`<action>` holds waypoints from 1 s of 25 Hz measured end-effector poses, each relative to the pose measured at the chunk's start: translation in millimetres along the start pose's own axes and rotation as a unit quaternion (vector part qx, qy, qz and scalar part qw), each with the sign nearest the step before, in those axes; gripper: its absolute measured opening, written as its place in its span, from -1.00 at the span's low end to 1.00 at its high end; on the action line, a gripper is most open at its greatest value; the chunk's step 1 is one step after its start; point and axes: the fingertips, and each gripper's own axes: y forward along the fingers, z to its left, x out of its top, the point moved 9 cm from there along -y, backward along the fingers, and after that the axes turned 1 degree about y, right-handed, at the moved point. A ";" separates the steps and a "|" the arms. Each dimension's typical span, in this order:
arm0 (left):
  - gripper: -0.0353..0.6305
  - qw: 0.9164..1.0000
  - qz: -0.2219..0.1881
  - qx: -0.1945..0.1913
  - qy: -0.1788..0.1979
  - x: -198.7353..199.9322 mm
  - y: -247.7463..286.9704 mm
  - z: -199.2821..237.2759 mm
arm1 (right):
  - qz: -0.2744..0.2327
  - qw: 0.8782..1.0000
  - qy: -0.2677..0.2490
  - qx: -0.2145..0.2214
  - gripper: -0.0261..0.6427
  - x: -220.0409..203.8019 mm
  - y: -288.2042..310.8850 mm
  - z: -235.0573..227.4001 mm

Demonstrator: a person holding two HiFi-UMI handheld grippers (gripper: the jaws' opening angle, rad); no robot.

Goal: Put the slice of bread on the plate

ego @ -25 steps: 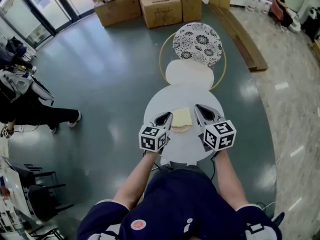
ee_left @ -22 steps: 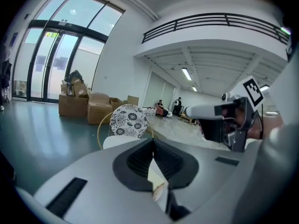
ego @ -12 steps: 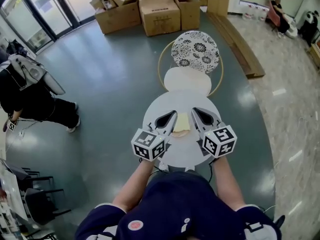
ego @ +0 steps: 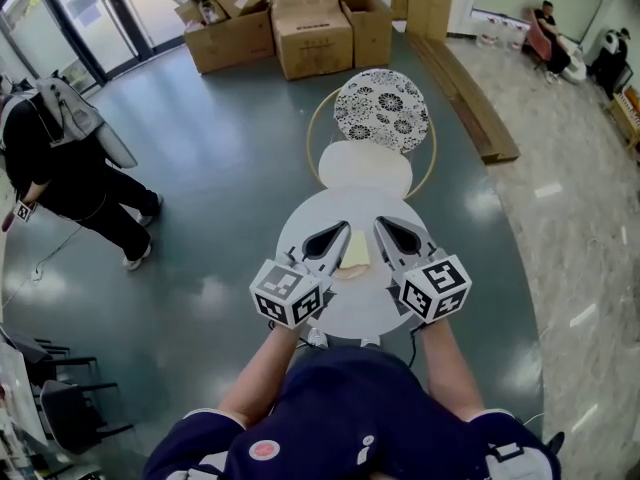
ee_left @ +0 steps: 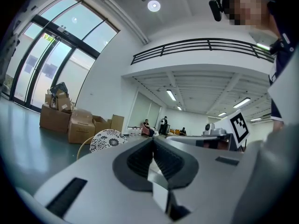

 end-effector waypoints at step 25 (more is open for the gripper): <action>-0.87 1.000 0.001 -0.010 0.001 -0.2 -2.2 -10.0 | -0.004 1.000 -0.010 0.008 -0.91 4.2 -7.3 5.3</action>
